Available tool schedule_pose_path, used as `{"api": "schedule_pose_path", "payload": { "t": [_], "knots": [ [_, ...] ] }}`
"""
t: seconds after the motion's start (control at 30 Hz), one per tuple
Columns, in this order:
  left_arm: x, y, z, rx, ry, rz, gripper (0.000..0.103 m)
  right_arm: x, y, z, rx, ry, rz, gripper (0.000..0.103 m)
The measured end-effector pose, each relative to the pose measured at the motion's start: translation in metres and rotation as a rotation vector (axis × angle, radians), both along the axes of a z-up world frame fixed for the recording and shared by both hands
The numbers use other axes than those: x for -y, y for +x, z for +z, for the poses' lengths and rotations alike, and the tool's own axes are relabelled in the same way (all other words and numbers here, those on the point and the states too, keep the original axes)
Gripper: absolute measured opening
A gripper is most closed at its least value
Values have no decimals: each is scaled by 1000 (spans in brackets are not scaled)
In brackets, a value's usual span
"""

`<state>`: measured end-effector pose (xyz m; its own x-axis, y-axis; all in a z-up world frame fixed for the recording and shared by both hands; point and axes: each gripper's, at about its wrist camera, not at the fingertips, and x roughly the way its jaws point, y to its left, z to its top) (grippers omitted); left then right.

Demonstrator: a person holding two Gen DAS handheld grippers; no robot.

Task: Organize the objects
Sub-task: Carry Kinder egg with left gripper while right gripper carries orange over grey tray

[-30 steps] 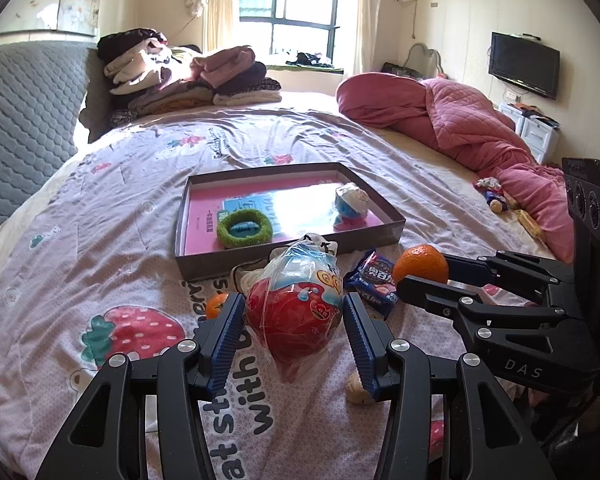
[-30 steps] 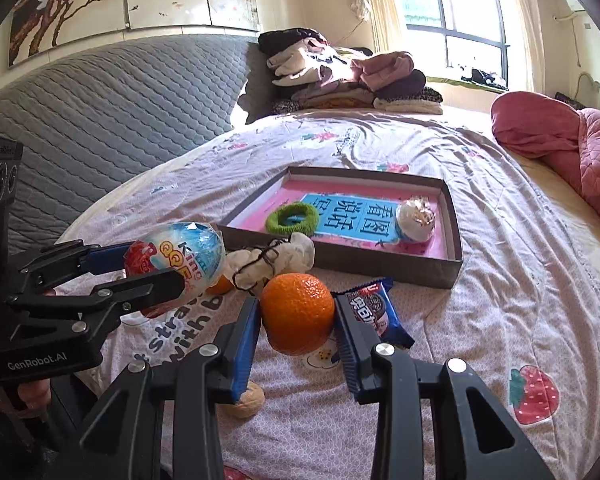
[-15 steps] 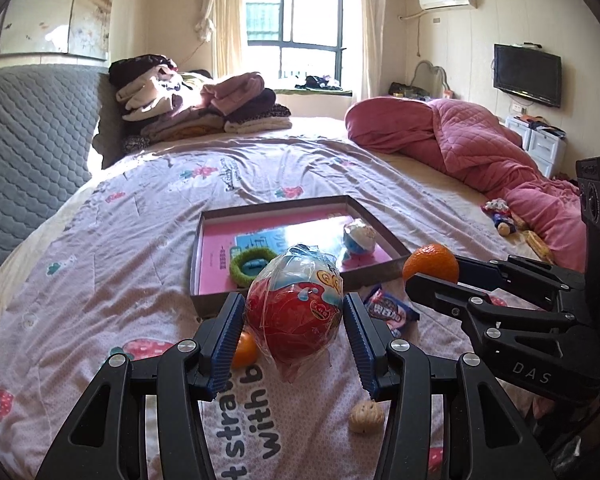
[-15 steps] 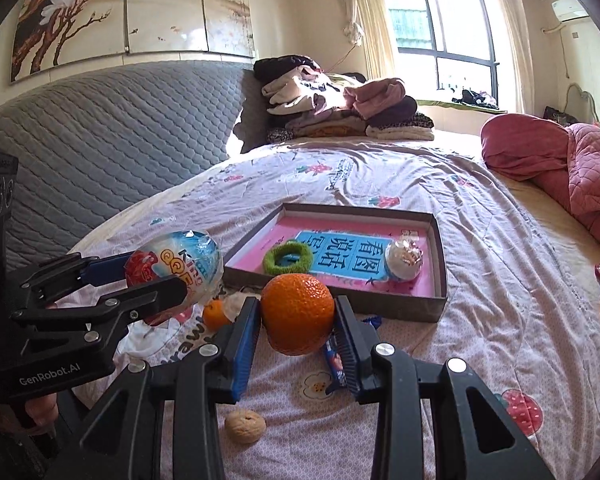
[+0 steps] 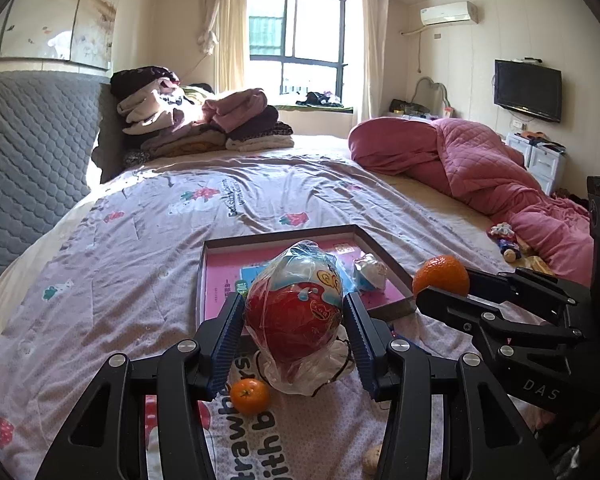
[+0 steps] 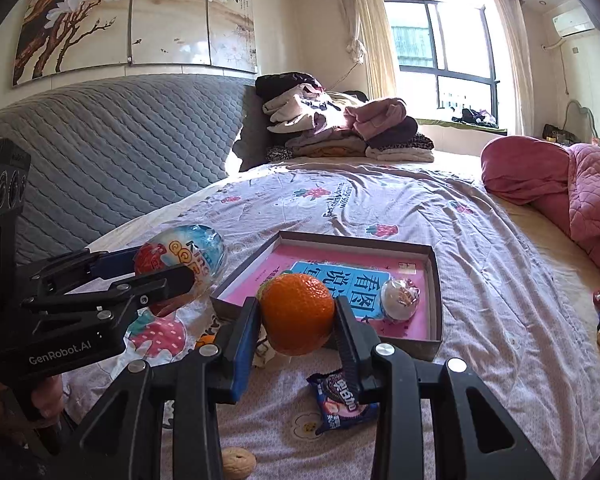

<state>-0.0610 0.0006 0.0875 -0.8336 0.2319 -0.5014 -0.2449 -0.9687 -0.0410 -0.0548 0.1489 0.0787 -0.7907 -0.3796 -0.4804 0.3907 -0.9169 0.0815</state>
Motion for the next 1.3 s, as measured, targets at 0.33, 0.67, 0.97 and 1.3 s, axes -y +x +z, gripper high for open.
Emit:
{"api": "schedule_pose_path", "payload": {
  "t": [0.33, 0.67, 0.97, 1.3],
  "knots": [
    [3, -31, -2, 6, -6, -4, 52, -1, -24, 6, -23, -4, -11, 37],
    [18, -61, -7, 20, 6, 25, 52, 4, -51, 0, -14, 23, -11, 37],
    [23, -83, -7, 26, 13, 47, 52, 8, -67, 0, -26, 34, -12, 38],
    [20, -99, -11, 22, 13, 60, 52, 5, -83, -4, -30, 41, -23, 38]
  ]
}}
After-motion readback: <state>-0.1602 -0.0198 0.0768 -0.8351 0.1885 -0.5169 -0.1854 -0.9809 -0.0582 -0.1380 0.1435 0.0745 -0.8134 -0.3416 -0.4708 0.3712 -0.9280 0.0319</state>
